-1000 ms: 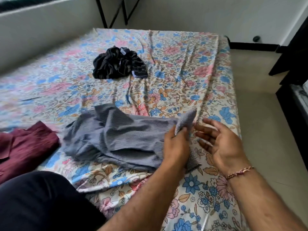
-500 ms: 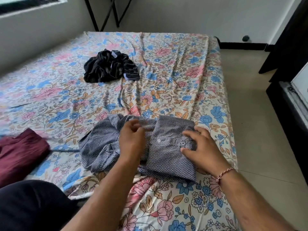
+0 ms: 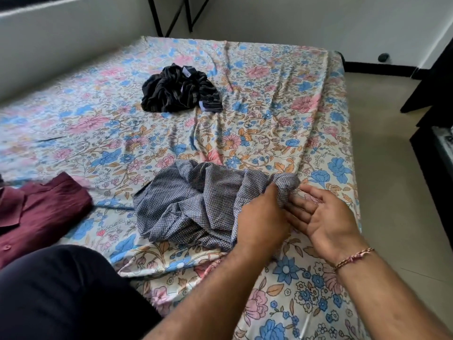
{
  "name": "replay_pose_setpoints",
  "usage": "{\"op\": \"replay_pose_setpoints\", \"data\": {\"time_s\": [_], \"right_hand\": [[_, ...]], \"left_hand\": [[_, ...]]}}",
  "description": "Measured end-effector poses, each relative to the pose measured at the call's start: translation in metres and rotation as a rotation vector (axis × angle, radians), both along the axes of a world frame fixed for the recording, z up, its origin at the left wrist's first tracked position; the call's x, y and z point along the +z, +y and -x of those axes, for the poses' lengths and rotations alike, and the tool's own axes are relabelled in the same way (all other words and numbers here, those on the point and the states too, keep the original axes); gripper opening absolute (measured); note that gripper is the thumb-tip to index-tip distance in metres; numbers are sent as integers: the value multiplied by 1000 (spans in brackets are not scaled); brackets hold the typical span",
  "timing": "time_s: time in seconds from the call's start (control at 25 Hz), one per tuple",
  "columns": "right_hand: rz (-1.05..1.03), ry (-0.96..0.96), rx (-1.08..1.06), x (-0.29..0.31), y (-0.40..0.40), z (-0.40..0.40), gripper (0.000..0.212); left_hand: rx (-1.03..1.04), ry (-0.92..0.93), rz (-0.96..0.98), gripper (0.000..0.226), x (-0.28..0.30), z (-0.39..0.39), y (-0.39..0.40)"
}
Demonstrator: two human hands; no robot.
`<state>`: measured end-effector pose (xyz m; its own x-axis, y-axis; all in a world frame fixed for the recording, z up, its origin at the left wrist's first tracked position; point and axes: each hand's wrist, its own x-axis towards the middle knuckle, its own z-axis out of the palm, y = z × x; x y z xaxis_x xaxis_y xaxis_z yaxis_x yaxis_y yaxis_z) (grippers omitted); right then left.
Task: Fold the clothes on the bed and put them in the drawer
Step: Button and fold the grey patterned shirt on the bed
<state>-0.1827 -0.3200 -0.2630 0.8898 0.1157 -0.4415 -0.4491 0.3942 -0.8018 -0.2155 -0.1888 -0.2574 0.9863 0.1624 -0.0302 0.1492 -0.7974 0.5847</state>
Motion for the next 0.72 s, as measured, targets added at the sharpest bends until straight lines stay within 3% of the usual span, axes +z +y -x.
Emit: {"op": "replay_pose_setpoints", "data": {"time_s": [0.08,0.24,0.32,0.36,0.52,0.6,0.68,0.72], "right_hand": [[55,-59,13,8,-1,-2,34],[276,-235,-30,12,11,2,25],[305,-290,36,10,21,9,24],[331,-322,94,8,24,12,26],[488,-329,262,2,38,22,46],[409,-208,258,-5,51,28,47],[285,-76,189,-11,66,35,45],[239,-33,141,-12,73,37,48]], "left_hand": [[60,-14,126,47,0,-2,18],[167,153,1142,28,18,-3,23],[255,219,1433,28,32,0,32],[316,236,1456,27,37,1,45],[521,204,1157,18,42,8,137],[516,162,803,28,37,11,180],[477,-21,413,33,34,14,200],[433,-132,310,32,34,14,200]]}}
